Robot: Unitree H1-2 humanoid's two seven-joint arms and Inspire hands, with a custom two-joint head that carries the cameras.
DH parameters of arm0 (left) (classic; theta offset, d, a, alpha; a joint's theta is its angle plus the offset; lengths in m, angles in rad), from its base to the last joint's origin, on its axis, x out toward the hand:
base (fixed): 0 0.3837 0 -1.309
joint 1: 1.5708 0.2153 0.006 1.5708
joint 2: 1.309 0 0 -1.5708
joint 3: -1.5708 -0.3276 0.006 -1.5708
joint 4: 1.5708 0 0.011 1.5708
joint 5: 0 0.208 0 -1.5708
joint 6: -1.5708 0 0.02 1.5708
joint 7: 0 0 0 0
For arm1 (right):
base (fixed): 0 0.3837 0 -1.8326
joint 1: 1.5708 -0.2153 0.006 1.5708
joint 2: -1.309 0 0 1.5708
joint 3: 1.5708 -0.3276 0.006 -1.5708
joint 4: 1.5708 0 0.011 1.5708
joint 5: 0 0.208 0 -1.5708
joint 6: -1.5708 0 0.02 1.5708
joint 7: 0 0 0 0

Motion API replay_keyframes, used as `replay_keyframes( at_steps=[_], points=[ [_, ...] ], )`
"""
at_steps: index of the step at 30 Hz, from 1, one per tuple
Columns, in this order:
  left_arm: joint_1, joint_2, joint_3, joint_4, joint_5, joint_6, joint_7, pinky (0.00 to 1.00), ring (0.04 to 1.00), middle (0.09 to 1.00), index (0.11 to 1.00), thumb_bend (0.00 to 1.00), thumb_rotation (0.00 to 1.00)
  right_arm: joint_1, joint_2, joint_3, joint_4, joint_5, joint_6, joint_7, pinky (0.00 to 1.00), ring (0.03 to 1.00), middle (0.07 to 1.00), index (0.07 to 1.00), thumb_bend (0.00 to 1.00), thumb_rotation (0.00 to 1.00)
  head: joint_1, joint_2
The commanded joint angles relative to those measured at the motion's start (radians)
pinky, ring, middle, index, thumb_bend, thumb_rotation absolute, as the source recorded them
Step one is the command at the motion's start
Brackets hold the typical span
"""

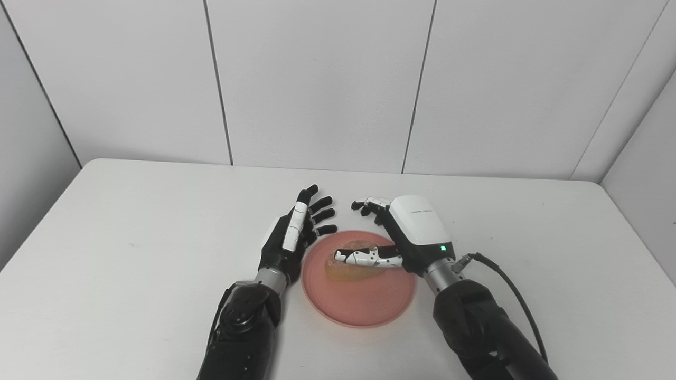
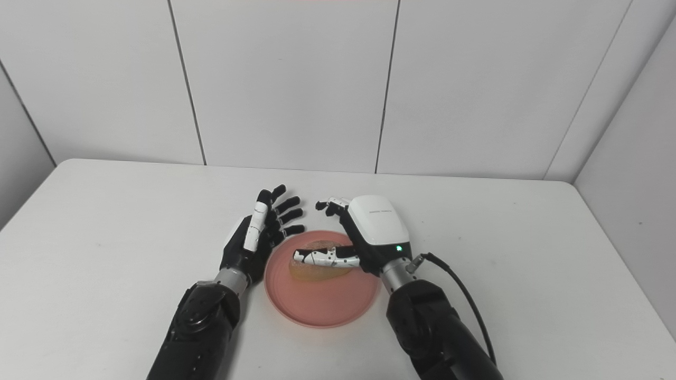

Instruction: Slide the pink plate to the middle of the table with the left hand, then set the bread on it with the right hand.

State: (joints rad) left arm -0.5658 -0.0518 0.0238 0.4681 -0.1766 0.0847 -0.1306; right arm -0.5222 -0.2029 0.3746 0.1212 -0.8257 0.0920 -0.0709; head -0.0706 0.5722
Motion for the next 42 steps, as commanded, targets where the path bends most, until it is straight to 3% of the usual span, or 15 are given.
replay_keyframes(
  at_steps=[1, 8, 11, 14, 18, 23, 27, 31, 42],
  points=[
    [0.001, -0.012, 0.0, 0.009, -0.009, 0.01, -0.004, 0.77, 0.868, 0.866, 0.939, 1.0, 0.9, -0.003, 0.011, -0.026, -0.036, 0.014, -0.074, -0.087, 0.54, 0.657, 0.721, 0.733, 1.0, 0.92, -0.001, 0.001],
    [0.014, -0.02, 0.001, -0.006, 0.007, -0.028, 0.012, 0.73, 0.864, 0.864, 0.925, 1.0, 0.91, 0.043, 0.059, -0.086, -0.008, 0.041, -0.058, -0.179, 0.58, 0.694, 0.76, 0.763, 1.0, 0.99, -0.003, 0.005],
    [0.029, -0.037, 0.005, -0.003, 0.022, -0.102, 0.042, 0.71, 0.865, 0.878, 0.917, 0.98, 0.91, 0.06, 0.099, -0.149, 0.007, 0.165, -0.062, -0.16, 0.6, 0.722, 0.788, 0.792, 1.0, 1.0, -0.003, 0.004],
    [0.047, -0.06, 0.004, -0.002, 0.047, -0.17, 0.084, 0.77, 0.89, 0.898, 0.925, 1.0, 0.89, 0.073, 0.145, -0.216, 0.008, 0.309, -0.046, -0.116, 0.68, 0.795, 0.85, 0.844, 0.99, 1.0, -0.003, 0.005],
    [0.06, -0.072, -0.024, 0.017, 0.143, -0.268, 0.156, 0.82, 0.907, 0.907, 0.941, 0.99, 0.93, 0.077, 0.197, -0.294, 0.036, 0.483, -0.081, -0.103, 0.76, 0.843, 0.87, 0.867, 0.95, 1.0, -0.004, 0.005],
    [0.081, -0.076, -0.057, 0.0, 0.238, -0.288, 0.216, 0.95, 0.969, 0.956, 0.948, 0.95, 0.94, 0.068, 0.237, -0.361, 0.086, 0.643, -0.109, -0.077, 0.87, 0.891, 0.888, 0.875, 0.87, 1.0, -0.011, 0.005],
    [0.093, -0.081, -0.078, 0.006, 0.305, -0.321, 0.276, 1.0, 0.998, 0.976, 0.959, 0.91, 0.96, 0.068, 0.251, -0.381, 0.121, 0.694, -0.122, -0.083, 0.86, 0.868, 0.871, 0.861, 0.82, 1.0, -0.011, 0.004],
    [0.097, -0.089, -0.09, 0.029, 0.35, -0.366, 0.324, 1.0, 1.0, 0.99, 0.977, 0.85, 0.96, 0.076, 0.261, -0.393, 0.14, 0.744, -0.115, -0.071, 0.91, 0.867, 0.864, 0.854, 0.85, 1.0, -0.013, 0.006],
    [0.099, -0.092, -0.098, 0.016, 0.369, -0.322, 0.352, 1.0, 1.0, 1.0, 1.0, 0.8, 0.98, 0.106, 0.257, -0.373, 0.185, 0.737, -0.135, -0.069, 0.96, 0.902, 0.89, 0.881, 0.84, 1.0, -0.011, 0.008]
  ],
)
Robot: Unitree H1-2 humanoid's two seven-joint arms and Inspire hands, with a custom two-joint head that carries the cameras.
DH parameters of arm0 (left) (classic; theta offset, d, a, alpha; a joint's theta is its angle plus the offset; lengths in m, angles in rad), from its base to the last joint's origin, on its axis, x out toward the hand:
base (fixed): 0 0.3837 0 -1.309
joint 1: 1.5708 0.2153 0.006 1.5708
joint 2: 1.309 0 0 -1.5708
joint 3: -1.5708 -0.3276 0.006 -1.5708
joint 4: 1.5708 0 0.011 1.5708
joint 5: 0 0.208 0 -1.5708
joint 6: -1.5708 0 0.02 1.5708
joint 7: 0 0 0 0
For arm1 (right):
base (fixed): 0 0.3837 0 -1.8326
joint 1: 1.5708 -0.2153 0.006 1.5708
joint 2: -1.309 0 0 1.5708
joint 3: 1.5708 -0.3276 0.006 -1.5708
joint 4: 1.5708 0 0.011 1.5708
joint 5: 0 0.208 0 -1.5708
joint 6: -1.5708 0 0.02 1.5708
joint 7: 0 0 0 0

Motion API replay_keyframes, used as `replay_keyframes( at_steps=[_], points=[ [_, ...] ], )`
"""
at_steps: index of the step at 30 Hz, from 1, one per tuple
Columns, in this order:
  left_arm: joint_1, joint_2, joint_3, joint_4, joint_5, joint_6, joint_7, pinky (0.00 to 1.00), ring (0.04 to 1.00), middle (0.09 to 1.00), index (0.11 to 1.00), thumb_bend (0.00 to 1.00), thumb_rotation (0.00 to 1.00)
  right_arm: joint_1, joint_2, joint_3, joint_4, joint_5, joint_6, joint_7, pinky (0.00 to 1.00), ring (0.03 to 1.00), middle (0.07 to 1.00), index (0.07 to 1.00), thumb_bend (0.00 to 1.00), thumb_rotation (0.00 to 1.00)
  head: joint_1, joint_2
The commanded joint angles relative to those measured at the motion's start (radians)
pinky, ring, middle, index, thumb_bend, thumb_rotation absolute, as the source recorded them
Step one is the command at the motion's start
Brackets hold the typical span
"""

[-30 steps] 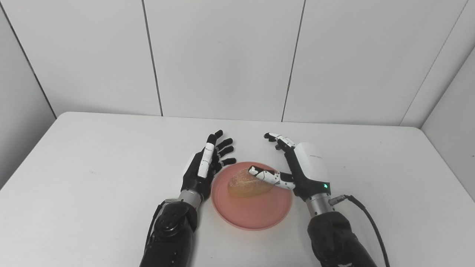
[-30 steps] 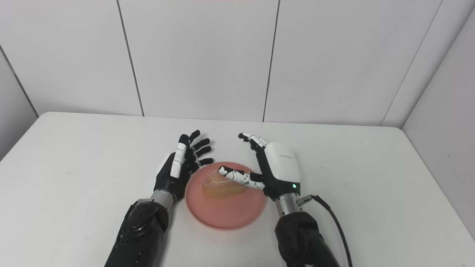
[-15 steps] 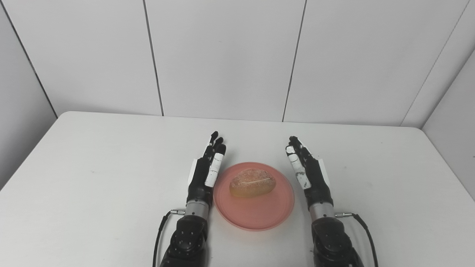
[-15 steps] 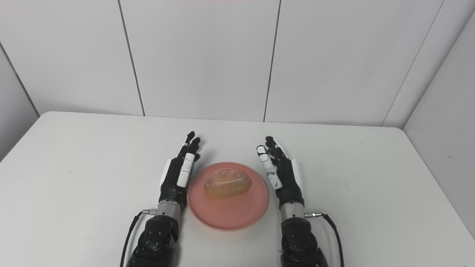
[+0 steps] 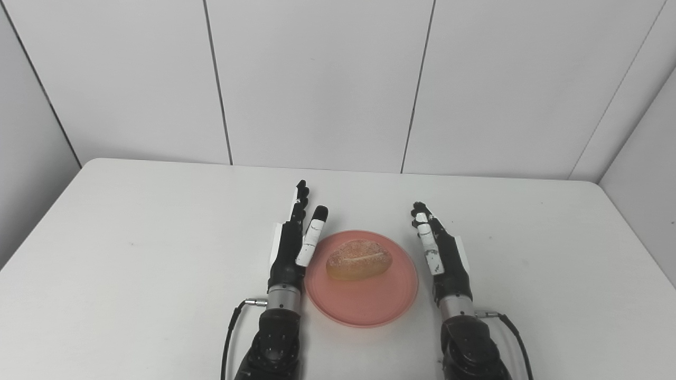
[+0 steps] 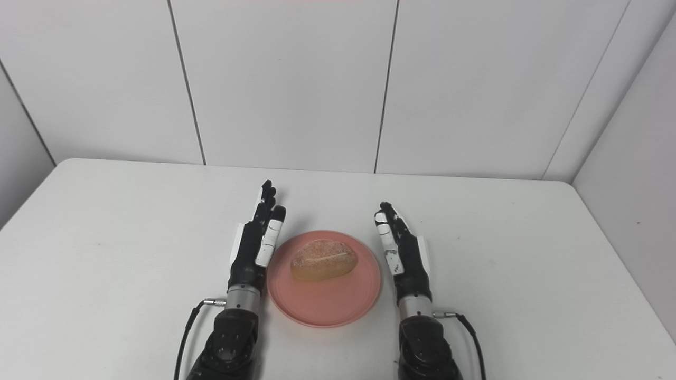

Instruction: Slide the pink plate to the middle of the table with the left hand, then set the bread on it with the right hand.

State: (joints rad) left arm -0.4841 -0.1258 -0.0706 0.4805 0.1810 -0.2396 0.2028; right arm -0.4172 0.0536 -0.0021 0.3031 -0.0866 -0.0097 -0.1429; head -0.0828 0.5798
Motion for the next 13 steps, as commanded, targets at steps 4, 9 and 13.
replay_keyframes(
  at_steps=[4, 9, 13],
  points=[
    [0.019, -0.018, -0.001, -0.001, 0.01, 0.01, 0.023, 1.0, 1.0, 1.0, 1.0, 0.8, 0.99, 0.006, -0.001, 0.013, 0.014, -0.003, -0.053, 0.009, 1.0, 0.915, 0.906, 0.902, 0.85, 1.0, 0.003, 0.002],
    [0.021, -0.019, 0.005, -0.012, -0.007, 0.041, 0.018, 1.0, 1.0, 1.0, 1.0, 0.78, 1.0, 0.007, 0.003, 0.012, 0.03, 0.003, -0.093, 0.006, 1.0, 0.931, 0.918, 0.913, 0.87, 1.0, 0.003, 0.002],
    [0.019, -0.017, 0.014, -0.019, -0.025, 0.06, 0.011, 1.0, 1.0, 1.0, 1.0, 0.78, 1.0, 0.008, 0.01, 0.002, 0.045, 0.025, -0.141, 0.007, 1.0, 0.937, 0.933, 0.924, 0.84, 1.0, 0.003, 0.004]
  ],
)
